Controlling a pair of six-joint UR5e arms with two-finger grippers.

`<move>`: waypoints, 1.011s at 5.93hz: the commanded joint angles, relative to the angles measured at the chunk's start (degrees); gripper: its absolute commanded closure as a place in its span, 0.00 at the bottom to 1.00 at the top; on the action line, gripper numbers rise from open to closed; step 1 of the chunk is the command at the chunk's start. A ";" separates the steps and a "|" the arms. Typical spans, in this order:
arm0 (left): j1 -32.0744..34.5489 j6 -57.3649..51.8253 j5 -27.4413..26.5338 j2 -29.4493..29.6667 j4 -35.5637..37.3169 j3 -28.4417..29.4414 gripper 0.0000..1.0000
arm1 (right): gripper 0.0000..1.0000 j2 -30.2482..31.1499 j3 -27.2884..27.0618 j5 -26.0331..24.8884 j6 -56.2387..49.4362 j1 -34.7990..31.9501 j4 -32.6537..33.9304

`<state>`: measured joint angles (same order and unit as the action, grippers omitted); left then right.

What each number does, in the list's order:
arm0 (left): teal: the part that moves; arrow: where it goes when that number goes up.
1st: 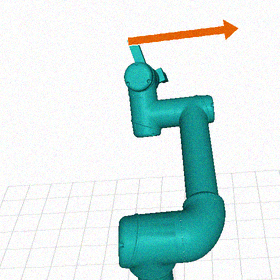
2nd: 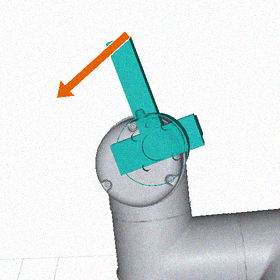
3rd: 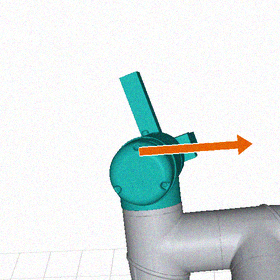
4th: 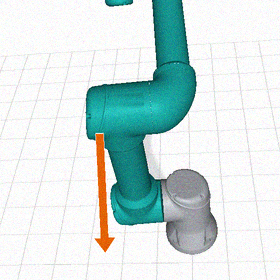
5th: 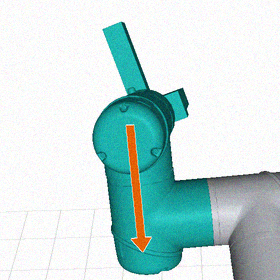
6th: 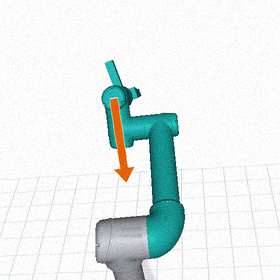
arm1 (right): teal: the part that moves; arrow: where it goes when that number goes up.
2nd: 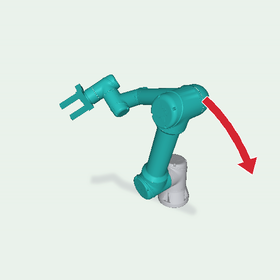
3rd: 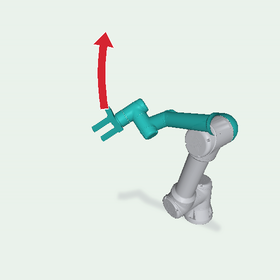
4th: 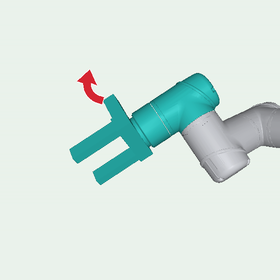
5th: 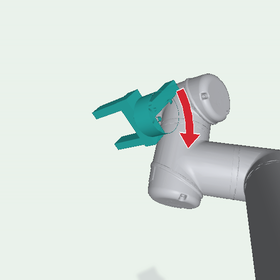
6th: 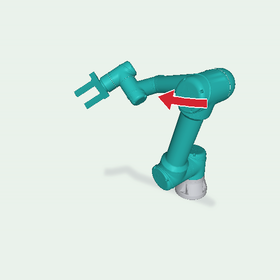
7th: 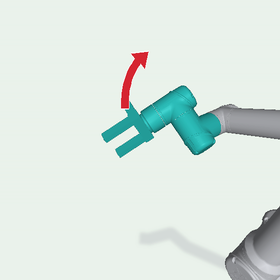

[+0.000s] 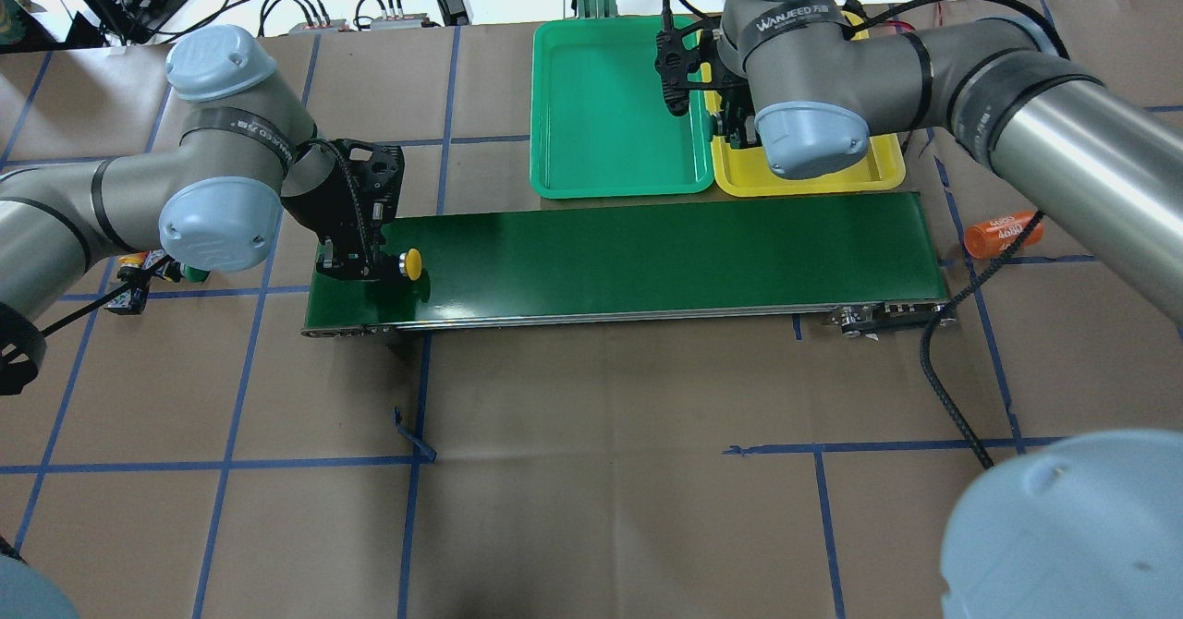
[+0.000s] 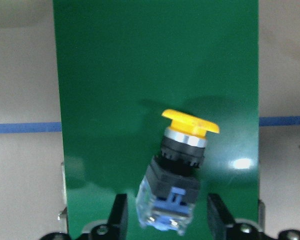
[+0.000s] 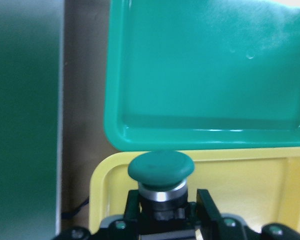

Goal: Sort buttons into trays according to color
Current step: 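Place green button in green tray while left sets yellow button on belt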

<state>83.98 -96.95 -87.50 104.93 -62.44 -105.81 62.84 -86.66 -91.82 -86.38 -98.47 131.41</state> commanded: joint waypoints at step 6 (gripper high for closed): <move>-22.00 -34.05 -0.82 0.62 -2.08 2.71 0.05 | 0.00 -9.17 5.36 11.01 1.48 -0.67 0.66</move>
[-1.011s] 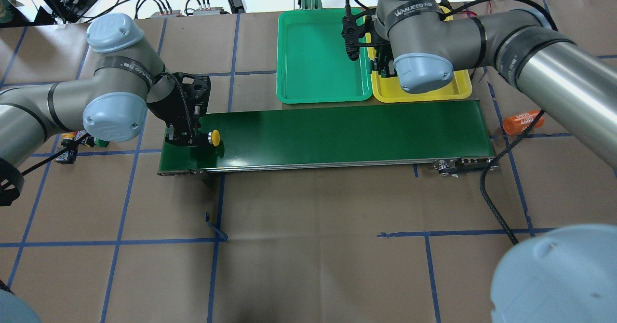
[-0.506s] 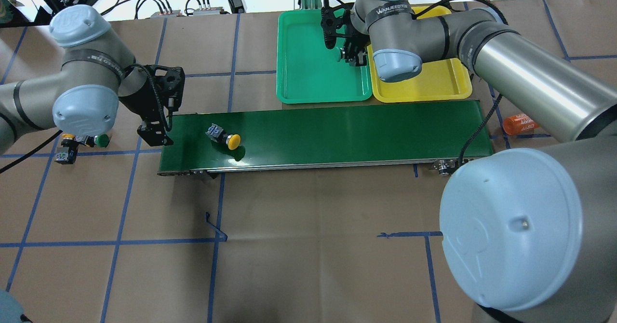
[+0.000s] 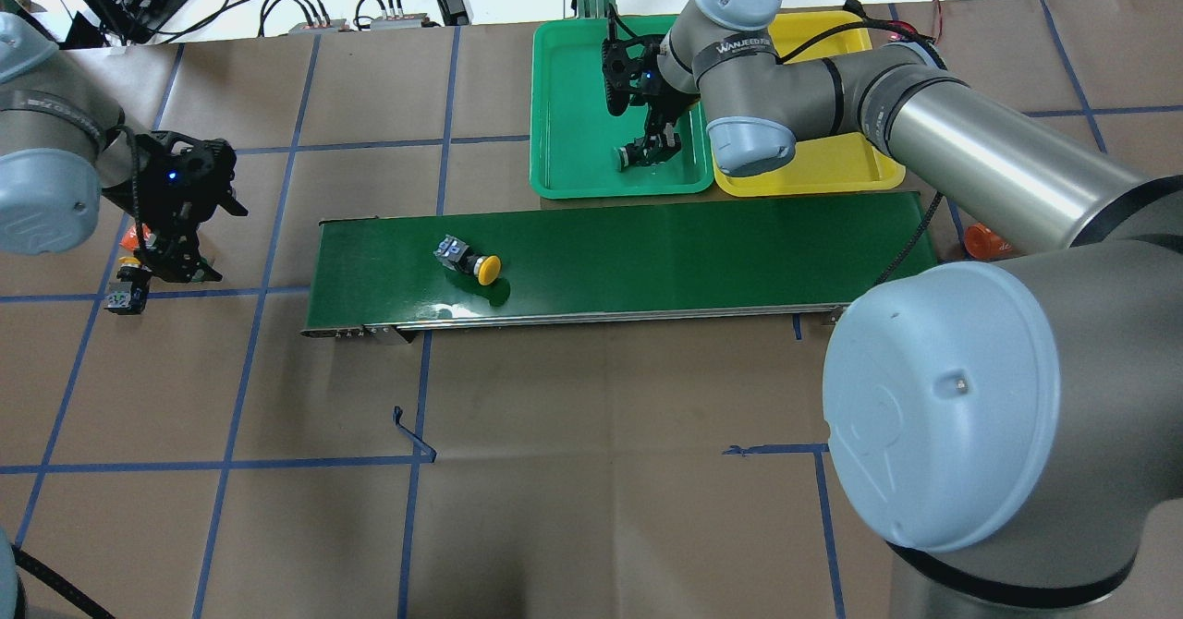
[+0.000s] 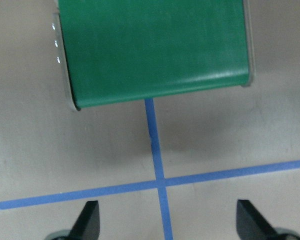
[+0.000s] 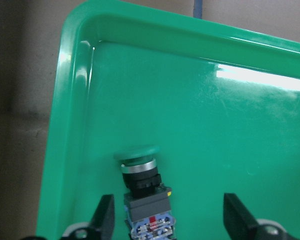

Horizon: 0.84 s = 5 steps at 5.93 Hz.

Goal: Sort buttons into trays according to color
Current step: 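Place green button in green tray while left sets yellow button on belt, then grasp belt's yellow button with right gripper while left grasps green button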

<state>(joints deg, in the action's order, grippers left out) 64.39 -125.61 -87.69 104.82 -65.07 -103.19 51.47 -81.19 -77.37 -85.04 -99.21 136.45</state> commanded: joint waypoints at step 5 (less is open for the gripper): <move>-6.82 -12.81 -5.56 8.02 11.61 0.36 0.05 | 0.00 29.16 -15.43 -12.98 0.04 1.39 -29.23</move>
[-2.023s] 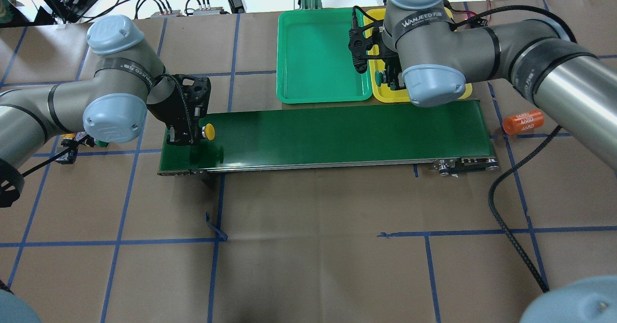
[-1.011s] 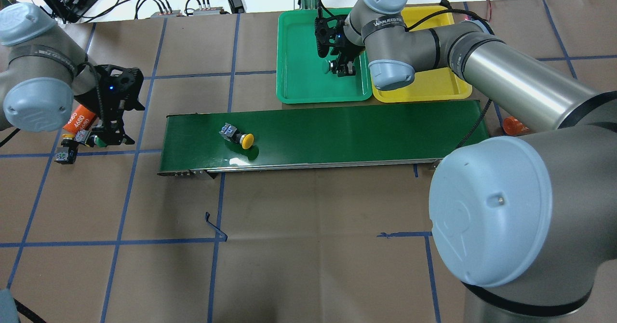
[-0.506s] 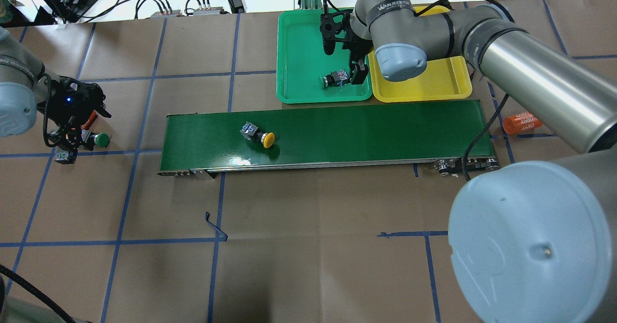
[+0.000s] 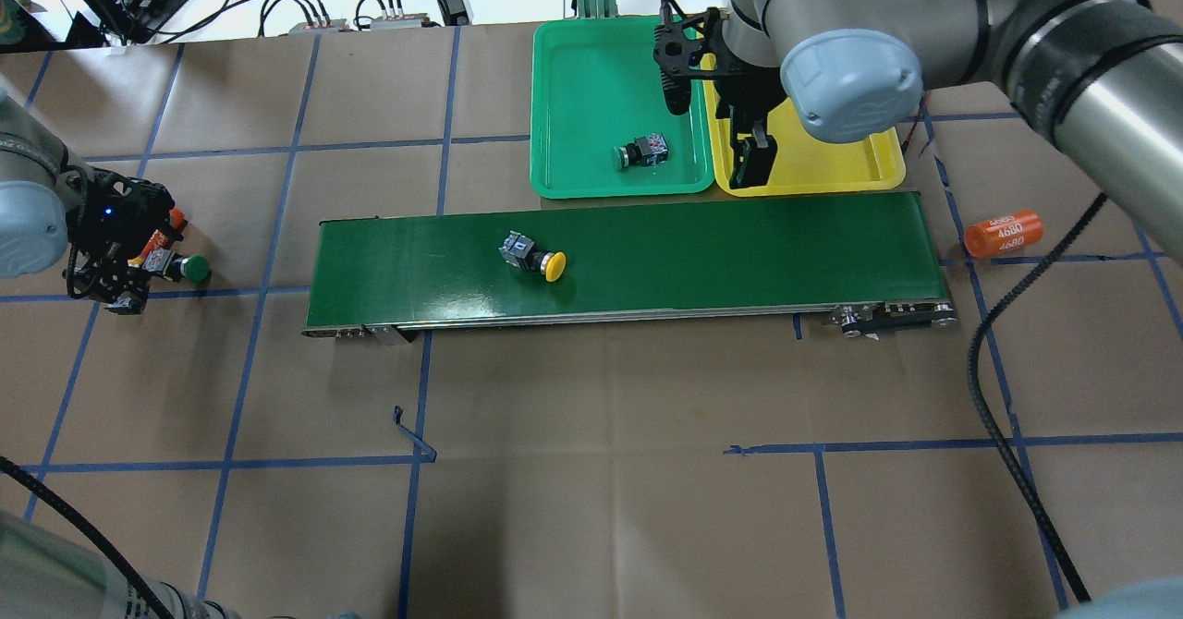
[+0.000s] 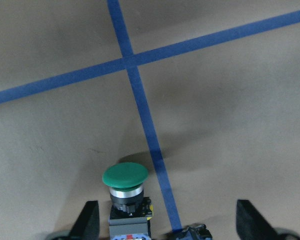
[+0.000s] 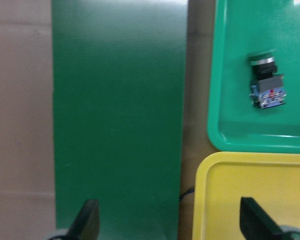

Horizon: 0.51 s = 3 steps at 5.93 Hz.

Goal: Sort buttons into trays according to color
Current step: 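Grasp belt's yellow button with right gripper while left grasps green button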

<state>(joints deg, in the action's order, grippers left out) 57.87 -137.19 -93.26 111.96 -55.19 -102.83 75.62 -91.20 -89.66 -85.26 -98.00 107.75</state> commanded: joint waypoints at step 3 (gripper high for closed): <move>-0.22 -1.50 0.45 5.88 3.69 3.60 0.06 | 0.00 5.50 -6.80 0.27 2.81 0.00 0.45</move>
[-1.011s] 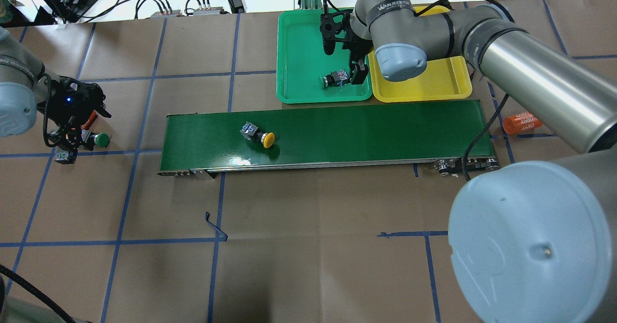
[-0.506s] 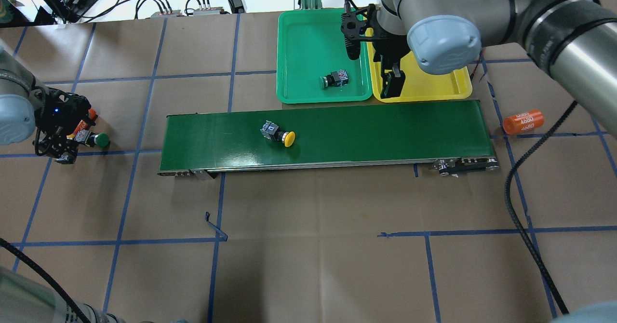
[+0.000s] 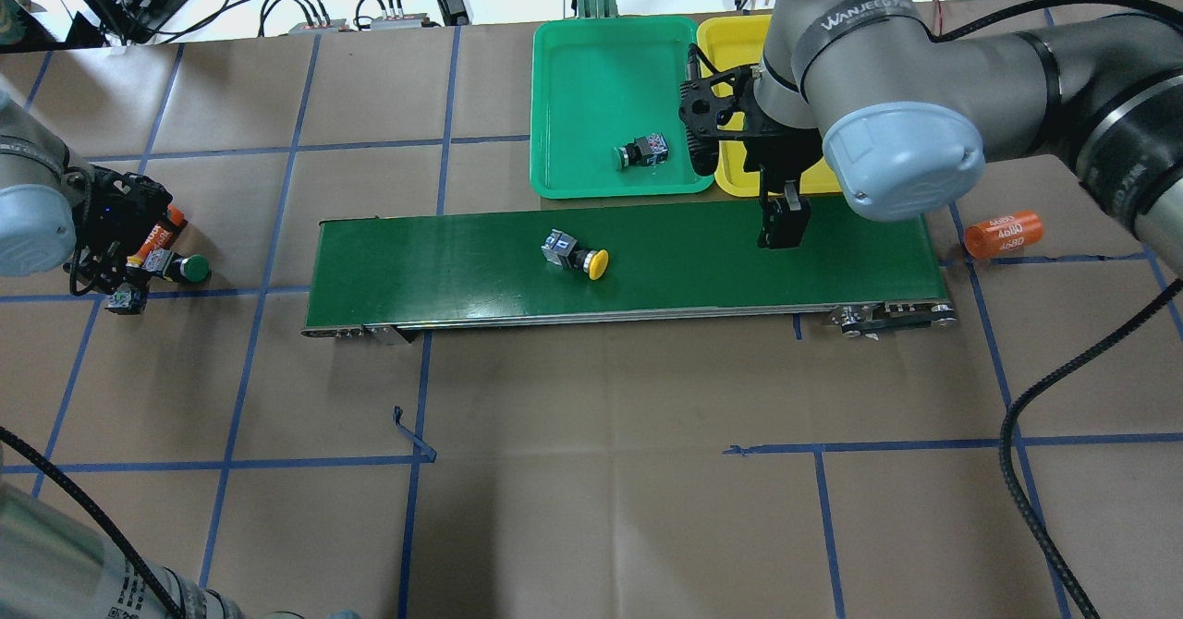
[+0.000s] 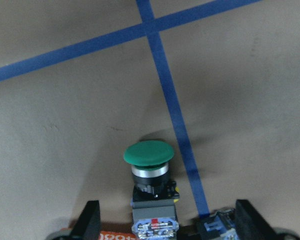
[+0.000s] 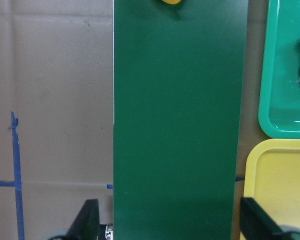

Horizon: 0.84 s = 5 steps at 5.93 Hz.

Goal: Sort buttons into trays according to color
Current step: 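Grasp belt's yellow button with right gripper while left grasps green button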

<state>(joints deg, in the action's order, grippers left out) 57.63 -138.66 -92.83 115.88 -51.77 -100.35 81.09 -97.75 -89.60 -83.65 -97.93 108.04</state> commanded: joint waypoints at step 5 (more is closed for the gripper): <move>0.11 -0.20 0.37 4.53 2.20 1.04 0.59 | 0.00 -6.28 -0.95 0.66 14.11 -3.32 8.24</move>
<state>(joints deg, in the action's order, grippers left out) 57.66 -138.84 -92.41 120.32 -49.72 -99.25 75.83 -98.51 -89.13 -72.25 -100.39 115.46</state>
